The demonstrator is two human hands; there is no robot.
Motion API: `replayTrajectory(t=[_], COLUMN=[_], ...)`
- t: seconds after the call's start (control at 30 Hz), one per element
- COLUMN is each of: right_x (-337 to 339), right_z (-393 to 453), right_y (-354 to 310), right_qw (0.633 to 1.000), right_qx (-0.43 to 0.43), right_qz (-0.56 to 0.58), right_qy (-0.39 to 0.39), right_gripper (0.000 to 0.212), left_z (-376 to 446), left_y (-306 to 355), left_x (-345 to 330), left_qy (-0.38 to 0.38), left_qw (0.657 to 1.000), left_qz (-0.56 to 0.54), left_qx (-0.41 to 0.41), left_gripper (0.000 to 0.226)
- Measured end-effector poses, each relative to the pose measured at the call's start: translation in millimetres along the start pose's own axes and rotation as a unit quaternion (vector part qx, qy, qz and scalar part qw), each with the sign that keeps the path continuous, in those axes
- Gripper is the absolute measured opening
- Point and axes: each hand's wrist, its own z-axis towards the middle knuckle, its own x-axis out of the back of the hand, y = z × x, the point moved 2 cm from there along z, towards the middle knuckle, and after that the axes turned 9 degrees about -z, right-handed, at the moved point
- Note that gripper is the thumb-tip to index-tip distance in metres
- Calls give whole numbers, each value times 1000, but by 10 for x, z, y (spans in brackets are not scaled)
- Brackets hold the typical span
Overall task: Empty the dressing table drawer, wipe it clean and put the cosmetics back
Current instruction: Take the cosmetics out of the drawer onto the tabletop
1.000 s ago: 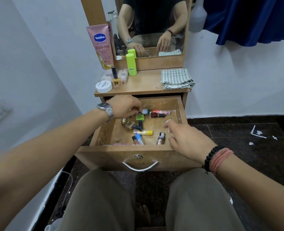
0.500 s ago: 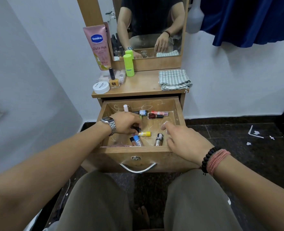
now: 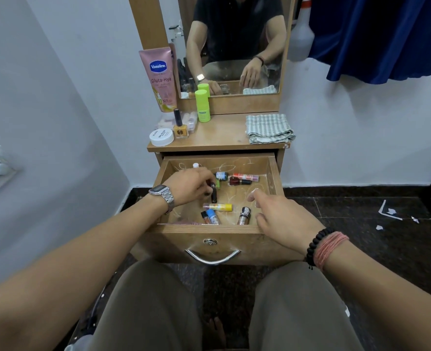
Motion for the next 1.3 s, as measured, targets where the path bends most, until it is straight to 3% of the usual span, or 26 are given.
replayTrajectory(t=[0.13,0.33,0.5,0.63,0.7,0.8,0.93,1.07,1.3], right_x=[33,86,98,77,79,145,259,313,196], right_z=[-20,-39,-72,-62,8,218,748,1375,2209], right_y=[-24,-154,-317,-411,-446,-455,-519,-688,-816], right_qw=[1000,994,981,977,977,972,956,931,928], right_qx=[7,21,66,67,64,38,-23,-51,-85], right_qz=[3,62,123,161,163,186,235,306,291], right_qy=[18,88,137,126,121,140,175,190,219], right_gripper=[39,46,23,22,21,17,21,20,26], left_z=[-147,-547,-833,-906,-895,-909,-1081,-1124,-1096], left_y=[136,592,819,765,671,397,-23,-51,-77], left_x=[193,403,505,534,539,442,135,61,7], left_qy=[95,133,182,193,190,191,98,98,73], left_qw=[992,983,967,961,953,935,966,968,968], left_qz=[-87,-105,-156,-180,-230,-295,-108,-54,-61], left_qx=[5,-76,-90,-85,-58,49,212,223,234], left_gripper=[16,21,20,21,25,36,52,54,55])
